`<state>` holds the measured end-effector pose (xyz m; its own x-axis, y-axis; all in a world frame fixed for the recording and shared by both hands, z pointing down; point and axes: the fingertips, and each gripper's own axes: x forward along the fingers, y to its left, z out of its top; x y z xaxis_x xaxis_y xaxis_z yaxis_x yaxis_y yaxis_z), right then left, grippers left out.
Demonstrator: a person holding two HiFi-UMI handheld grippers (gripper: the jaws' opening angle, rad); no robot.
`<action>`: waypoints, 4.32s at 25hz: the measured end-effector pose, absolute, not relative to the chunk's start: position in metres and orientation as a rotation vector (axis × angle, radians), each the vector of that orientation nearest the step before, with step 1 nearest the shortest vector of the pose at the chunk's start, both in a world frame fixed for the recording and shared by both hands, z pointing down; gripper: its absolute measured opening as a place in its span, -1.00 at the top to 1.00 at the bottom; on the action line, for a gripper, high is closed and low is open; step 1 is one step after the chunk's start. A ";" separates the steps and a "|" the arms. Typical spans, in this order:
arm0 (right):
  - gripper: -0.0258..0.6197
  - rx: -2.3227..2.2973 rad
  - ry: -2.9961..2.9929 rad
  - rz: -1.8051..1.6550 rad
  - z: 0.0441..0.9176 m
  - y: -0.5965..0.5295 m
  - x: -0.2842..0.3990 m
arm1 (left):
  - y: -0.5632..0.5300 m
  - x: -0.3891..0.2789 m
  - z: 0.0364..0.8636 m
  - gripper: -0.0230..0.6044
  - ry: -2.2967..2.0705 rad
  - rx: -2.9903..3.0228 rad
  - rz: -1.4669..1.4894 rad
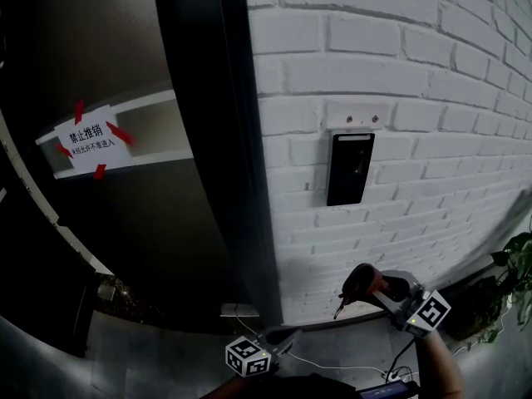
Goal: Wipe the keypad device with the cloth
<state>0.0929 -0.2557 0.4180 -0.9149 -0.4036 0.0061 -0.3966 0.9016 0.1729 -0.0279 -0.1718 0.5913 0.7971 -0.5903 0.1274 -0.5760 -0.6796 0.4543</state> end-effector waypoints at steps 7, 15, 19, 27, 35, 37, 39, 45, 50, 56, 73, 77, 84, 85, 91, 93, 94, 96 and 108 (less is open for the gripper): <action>0.64 0.870 -2.991 -0.521 0.296 -0.298 0.089 | -0.173 -0.030 0.589 0.91 -0.863 2.522 -0.041; 0.64 1.180 -2.606 -1.123 0.164 -0.334 0.069 | -0.179 -0.030 0.586 0.92 -0.867 2.549 -0.049; 0.64 1.216 -2.184 -1.410 0.140 -0.342 0.047 | -0.181 -0.034 0.585 0.92 -0.877 2.549 -0.056; 0.66 1.142 -1.905 -1.599 0.126 -0.341 -0.011 | -0.181 -0.043 0.591 0.92 -0.904 2.525 -0.069; 0.70 1.004 -1.831 -1.677 0.159 -0.328 -0.046 | -0.175 -0.037 0.596 0.92 -0.876 2.496 -0.053; 0.70 0.974 -1.758 -1.708 0.177 -0.328 -0.048 | -0.176 -0.035 0.596 0.92 -0.874 2.501 -0.048; 0.70 0.921 -1.698 -1.722 0.200 -0.328 -0.049 | -0.177 -0.032 0.596 0.92 -0.866 2.508 -0.044; 0.69 0.729 -1.651 -1.710 0.266 -0.328 -0.037 | -0.177 -0.030 0.597 0.92 -0.851 2.512 -0.027; 0.67 0.683 -1.657 -1.634 0.285 -0.332 -0.011 | -0.177 -0.032 0.596 0.92 -0.855 2.514 -0.024; 0.63 0.889 -1.831 -1.605 0.224 -0.338 -0.002 | -0.177 -0.030 0.594 0.92 -0.847 2.518 -0.024; 0.64 1.332 -2.594 -1.037 0.171 -0.365 0.051 | -0.178 -0.034 0.592 0.92 -0.869 2.522 -0.017; 0.65 1.280 -2.631 -0.892 0.226 -0.368 0.053 | -0.179 -0.027 0.588 0.92 -0.845 2.540 -0.009; 0.65 1.320 -2.919 -0.283 0.301 -0.370 0.054 | -0.192 -0.001 0.542 0.91 -0.775 2.624 -0.062; 0.65 1.307 -2.979 -0.170 0.310 -0.367 0.049 | -0.193 0.004 0.536 0.91 -0.762 2.643 -0.070; 0.64 1.077 -3.156 0.310 0.335 -0.352 -0.006 | -0.188 0.016 0.533 0.92 -0.732 2.656 -0.062; 0.64 0.986 -3.171 0.308 0.332 -0.345 -0.029 | -0.185 0.013 0.539 0.92 -0.748 2.638 -0.061; 0.64 0.949 -3.173 0.265 0.329 -0.342 -0.039 | -0.184 0.010 0.543 0.92 -0.761 2.631 -0.063; 0.64 0.942 -3.131 0.094 0.321 -0.339 -0.048 | -0.183 0.003 0.547 0.92 -0.787 2.614 -0.070; 0.64 1.021 -1.992 -1.526 0.249 -0.326 -0.048 | -0.183 -0.015 0.542 0.92 -0.818 2.619 -0.097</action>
